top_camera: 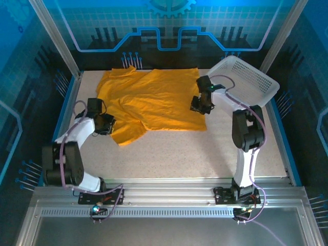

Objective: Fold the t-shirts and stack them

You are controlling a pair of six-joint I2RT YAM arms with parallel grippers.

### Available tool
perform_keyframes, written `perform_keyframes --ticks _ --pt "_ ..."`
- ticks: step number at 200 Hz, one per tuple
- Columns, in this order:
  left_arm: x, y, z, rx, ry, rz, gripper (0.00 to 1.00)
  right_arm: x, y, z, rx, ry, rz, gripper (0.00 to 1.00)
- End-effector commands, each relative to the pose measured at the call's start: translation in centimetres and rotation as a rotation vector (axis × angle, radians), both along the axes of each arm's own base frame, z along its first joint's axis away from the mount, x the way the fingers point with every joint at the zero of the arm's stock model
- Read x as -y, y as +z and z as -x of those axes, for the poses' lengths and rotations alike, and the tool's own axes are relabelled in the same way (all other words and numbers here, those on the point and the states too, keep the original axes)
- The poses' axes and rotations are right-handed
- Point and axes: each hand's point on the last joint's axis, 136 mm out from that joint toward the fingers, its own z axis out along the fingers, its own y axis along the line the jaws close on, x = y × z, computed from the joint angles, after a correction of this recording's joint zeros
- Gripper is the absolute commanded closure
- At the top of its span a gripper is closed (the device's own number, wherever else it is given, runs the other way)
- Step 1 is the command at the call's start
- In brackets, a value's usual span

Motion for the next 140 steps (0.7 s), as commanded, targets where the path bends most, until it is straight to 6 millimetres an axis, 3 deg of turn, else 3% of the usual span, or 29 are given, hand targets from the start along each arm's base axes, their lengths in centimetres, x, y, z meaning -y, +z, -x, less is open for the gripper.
perform_keyframes --ticks 1,28,90,111,140 --pt "-0.2 -1.5 -1.2 -0.017 -0.026 -0.031 0.74 -0.7 -1.2 1.7 -0.103 -0.026 -0.008 0.73" --pt "-0.5 -4.5 2.3 -0.15 0.0 -0.047 0.75 0.4 -3.4 3.9 -0.198 -0.075 0.035 0.72" --pt "-1.7 -6.6 13.1 -0.284 0.063 -0.046 0.74 2.9 -4.8 9.0 -0.32 -0.077 0.135 0.71" --pt "-2.1 -6.5 14.5 -0.288 0.067 -0.034 0.73 4.1 -4.8 10.7 -0.337 -0.095 0.16 0.71" --pt "-1.4 -6.4 14.6 -0.265 0.049 -0.002 0.72 5.1 -4.9 12.9 -0.351 -0.117 0.16 0.71"
